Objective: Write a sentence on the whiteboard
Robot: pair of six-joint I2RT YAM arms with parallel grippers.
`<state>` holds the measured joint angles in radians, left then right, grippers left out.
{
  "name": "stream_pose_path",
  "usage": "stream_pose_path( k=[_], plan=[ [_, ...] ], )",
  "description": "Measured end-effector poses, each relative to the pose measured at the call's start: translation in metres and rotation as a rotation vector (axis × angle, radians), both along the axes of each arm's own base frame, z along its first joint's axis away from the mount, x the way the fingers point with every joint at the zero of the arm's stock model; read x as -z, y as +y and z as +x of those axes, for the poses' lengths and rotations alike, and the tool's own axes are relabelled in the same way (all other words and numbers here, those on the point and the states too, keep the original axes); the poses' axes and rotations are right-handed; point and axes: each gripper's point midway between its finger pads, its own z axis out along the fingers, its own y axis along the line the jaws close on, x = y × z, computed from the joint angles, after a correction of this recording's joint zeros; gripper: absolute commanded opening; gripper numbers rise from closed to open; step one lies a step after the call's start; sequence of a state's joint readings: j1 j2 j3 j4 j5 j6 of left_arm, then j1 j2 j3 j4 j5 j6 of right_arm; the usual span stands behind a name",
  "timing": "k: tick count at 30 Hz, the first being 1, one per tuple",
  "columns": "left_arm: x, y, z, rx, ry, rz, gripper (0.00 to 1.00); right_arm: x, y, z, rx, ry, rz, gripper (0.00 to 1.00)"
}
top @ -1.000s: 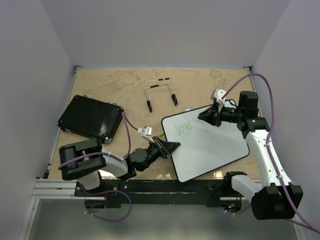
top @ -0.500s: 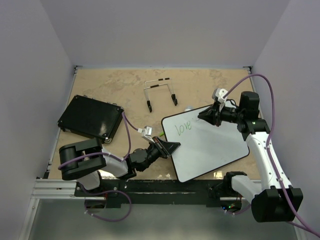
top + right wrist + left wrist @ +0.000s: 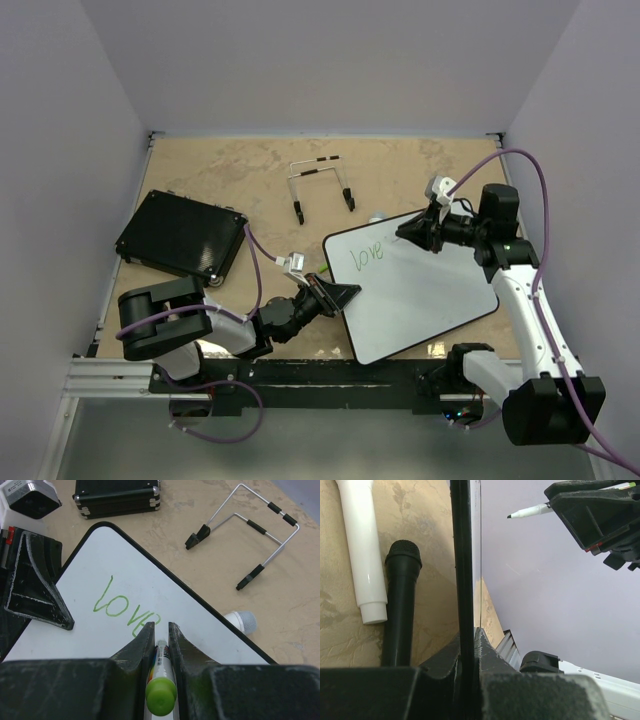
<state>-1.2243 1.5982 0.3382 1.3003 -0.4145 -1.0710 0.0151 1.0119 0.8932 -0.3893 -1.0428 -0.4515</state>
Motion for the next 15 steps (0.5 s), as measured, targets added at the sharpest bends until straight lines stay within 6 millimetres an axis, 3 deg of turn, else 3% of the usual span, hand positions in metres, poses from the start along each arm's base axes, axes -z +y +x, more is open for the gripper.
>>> stream_pose_path(
  k=[15],
  plan=[
    [-0.002, 0.000, 0.000, 0.000, -0.011, 0.003, 0.00, 0.005, -0.012, 0.008, 0.055, 0.007, -0.015, 0.00]
  ],
)
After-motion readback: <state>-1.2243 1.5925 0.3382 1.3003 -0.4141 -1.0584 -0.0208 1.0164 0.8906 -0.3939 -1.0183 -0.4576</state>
